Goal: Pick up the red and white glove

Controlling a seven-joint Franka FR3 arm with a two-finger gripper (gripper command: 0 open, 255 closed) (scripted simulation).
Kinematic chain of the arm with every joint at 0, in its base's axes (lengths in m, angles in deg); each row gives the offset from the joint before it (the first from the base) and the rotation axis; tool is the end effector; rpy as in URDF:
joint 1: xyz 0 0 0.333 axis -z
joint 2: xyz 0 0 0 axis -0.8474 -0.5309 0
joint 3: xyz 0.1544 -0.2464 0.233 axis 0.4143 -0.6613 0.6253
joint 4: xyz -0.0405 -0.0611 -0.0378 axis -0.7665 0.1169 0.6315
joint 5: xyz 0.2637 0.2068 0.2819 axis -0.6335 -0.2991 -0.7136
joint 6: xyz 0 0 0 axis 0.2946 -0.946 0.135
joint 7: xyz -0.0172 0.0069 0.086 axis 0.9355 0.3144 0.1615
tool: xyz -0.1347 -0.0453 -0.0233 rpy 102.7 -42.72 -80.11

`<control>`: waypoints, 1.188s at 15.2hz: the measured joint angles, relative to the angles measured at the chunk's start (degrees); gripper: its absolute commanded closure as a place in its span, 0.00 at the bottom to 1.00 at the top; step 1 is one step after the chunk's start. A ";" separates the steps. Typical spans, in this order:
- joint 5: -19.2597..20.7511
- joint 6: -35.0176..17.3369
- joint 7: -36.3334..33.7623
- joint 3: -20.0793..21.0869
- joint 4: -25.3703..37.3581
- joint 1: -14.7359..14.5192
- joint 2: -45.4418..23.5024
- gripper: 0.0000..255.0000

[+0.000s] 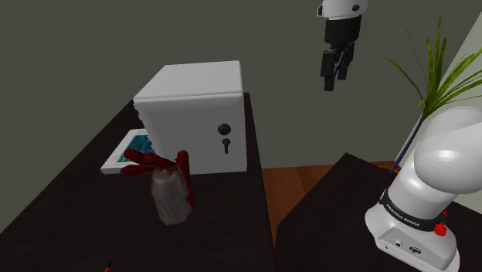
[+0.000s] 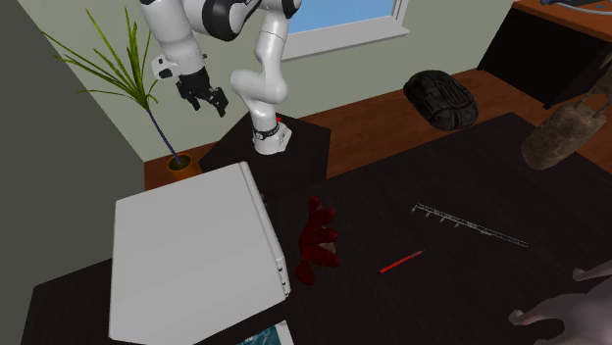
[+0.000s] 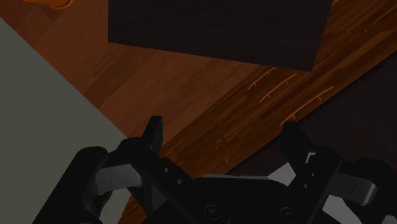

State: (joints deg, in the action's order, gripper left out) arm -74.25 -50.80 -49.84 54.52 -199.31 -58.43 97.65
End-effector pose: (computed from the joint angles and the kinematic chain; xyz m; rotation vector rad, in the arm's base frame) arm 0.2937 0.0026 0.5520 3.1098 0.1474 -0.1695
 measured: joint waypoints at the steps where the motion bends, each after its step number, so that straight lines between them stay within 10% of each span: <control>1: 0.00 0.00 0.00 0.00 0.00 0.00 0.00 0.00; 18: -14.15 -7.03 -14.16 13.80 12.84 -7.69 -23.04 0.00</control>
State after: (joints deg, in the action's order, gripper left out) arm -88.40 -57.83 -64.00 68.32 -186.47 -66.12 74.61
